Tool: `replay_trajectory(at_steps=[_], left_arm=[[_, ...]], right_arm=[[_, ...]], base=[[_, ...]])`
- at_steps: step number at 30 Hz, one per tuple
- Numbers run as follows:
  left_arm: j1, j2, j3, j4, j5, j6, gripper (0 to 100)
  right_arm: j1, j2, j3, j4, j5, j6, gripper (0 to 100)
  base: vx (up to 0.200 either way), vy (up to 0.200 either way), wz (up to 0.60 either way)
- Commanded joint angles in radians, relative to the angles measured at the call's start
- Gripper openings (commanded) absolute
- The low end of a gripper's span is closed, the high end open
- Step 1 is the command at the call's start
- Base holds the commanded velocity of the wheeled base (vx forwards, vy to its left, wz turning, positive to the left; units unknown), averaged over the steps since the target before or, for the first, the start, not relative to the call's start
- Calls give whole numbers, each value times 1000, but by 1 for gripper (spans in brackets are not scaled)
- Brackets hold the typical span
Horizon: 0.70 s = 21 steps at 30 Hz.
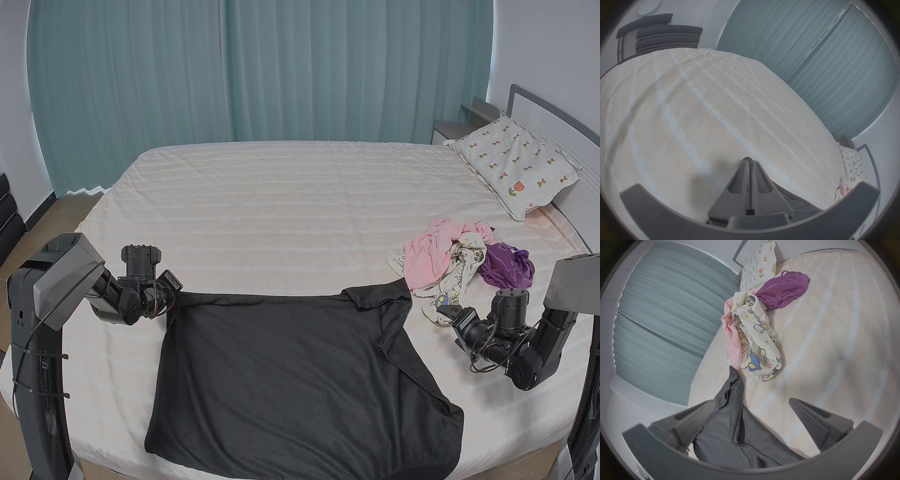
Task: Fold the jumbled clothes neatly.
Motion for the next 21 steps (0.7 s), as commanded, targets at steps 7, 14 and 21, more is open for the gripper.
replay_trajectory(at_steps=[7,14,21], left_arm=[[7,56,-47,0,0,-7,100],[36,-51,25,77,-11,-83,100],[31,-222,243,80,-112,-168,100]], right_arm=[[4,2,3,0,0,-3,100],[65,-7,8,1,-4,-29,100],[165,-6,-57,29,-18,-84,100]], base=[[0,0,0],[0,0,0],[0,0,0]])
